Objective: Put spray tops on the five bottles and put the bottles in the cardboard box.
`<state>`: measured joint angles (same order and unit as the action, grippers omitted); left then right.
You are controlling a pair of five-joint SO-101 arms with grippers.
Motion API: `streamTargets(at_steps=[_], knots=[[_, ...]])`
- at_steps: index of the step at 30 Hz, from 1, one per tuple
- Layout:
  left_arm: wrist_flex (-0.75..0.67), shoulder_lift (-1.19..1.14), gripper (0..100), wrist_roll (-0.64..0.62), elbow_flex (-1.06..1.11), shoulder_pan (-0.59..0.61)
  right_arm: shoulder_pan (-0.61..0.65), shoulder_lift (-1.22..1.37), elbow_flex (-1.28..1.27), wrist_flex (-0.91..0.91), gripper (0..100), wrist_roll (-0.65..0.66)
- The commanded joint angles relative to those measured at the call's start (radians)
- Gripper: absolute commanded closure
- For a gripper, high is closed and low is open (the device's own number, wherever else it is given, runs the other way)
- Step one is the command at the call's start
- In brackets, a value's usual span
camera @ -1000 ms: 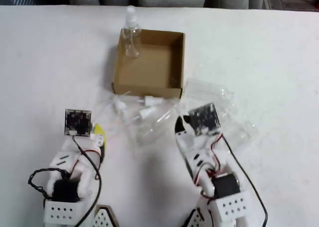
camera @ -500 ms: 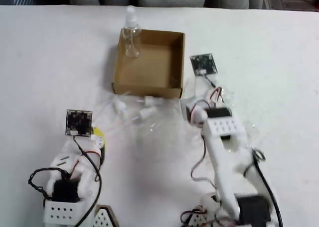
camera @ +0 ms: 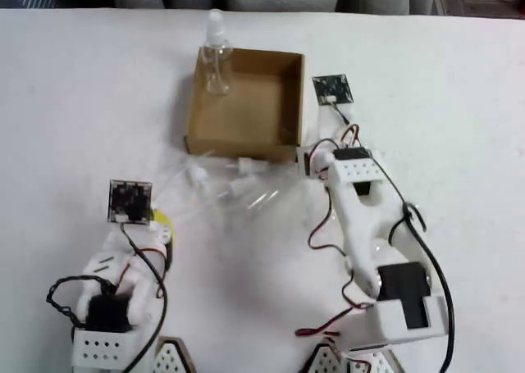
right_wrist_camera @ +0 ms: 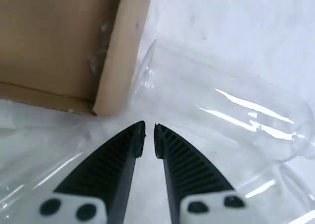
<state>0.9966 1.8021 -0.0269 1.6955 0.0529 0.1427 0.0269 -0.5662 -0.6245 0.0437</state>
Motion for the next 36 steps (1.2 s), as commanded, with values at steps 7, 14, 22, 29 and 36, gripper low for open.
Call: streamTargets(at_steps=[7, 14, 22, 29, 36], knots=[[-0.005, 0.002, 98, -0.006, -0.002, 0.004, 0.056, 0.018, 0.055, -0.168, 98.3, -0.011], [-0.006, 0.002, 98, -0.006, -0.002, 0.004, 0.142, -0.044, 0.052, -0.409, 98.3, -0.009], [-0.006, 0.002, 98, -0.006, -0.002, 0.004, 0.268, -0.199, -0.049, -0.584, 98.3, -0.003], [-0.028, 0.004, 98, -0.005, -0.002, 0.010, 0.280, -0.472, -0.104, -0.745, 98.1, -0.002], [-0.034, 0.004, 98, -0.005, -0.002, 0.010, 0.314, -0.671, -0.109, -0.831, 97.8, 0.169]])
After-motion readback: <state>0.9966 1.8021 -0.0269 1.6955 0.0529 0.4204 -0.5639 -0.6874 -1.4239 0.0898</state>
